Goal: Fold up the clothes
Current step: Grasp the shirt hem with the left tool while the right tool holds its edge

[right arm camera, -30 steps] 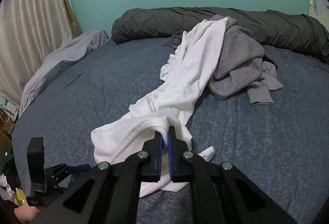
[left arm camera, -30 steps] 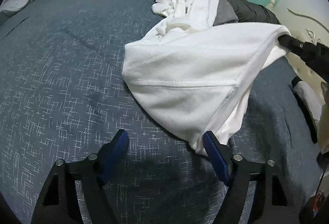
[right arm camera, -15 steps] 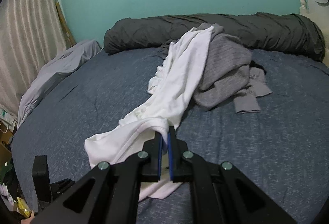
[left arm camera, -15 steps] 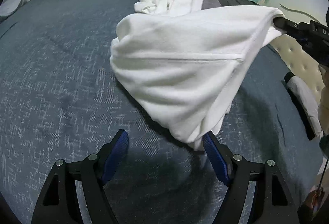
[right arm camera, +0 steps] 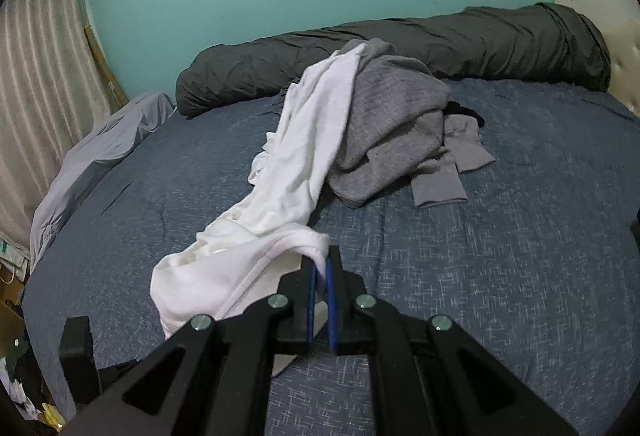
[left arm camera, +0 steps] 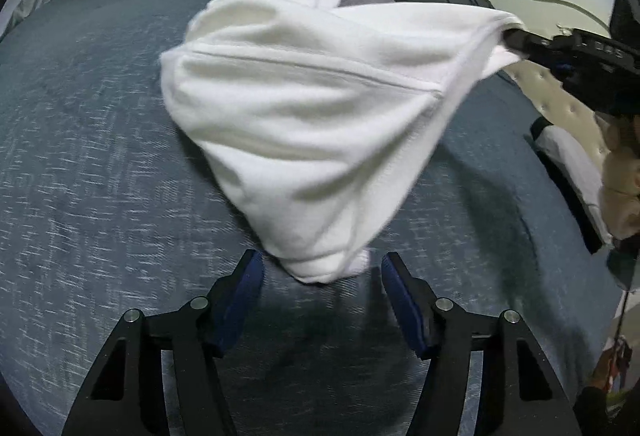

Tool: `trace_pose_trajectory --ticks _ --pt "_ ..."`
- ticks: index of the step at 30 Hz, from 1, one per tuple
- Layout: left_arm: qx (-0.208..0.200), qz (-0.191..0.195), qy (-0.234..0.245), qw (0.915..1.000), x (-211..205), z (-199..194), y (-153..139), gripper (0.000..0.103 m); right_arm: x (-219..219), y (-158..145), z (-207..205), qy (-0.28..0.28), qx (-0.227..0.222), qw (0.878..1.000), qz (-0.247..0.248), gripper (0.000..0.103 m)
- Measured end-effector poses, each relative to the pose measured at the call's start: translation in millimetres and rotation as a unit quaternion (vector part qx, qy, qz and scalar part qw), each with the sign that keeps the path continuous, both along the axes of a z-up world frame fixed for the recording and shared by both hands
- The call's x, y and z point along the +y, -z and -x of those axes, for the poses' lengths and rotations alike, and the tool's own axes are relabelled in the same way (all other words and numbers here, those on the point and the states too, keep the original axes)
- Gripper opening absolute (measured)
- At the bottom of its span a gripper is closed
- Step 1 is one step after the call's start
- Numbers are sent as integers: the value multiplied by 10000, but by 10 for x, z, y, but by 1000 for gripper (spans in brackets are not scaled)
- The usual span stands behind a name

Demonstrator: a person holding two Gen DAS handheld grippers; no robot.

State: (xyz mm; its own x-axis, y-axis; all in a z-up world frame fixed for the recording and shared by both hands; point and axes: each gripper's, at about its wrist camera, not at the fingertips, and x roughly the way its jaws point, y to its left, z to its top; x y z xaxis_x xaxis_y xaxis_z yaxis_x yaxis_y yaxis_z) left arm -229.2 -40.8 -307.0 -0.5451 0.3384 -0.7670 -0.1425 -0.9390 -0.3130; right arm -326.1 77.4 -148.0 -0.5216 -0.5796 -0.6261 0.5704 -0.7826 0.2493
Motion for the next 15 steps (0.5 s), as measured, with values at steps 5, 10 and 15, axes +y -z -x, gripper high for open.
trace_pose_trajectory --ticks 5,10,15 --pt "-170 -123 56 9998 -6 49 91 37 32 86 16 37 -119 9999 9 4" --pt "-29 -65 133 9999 -22 12 27 20 60 117 20 59 -163 9998 -4 4" --pt "300 13 88 9995 -123 -102 -179 14 120 62 -37 99 -176 9998 37 4"
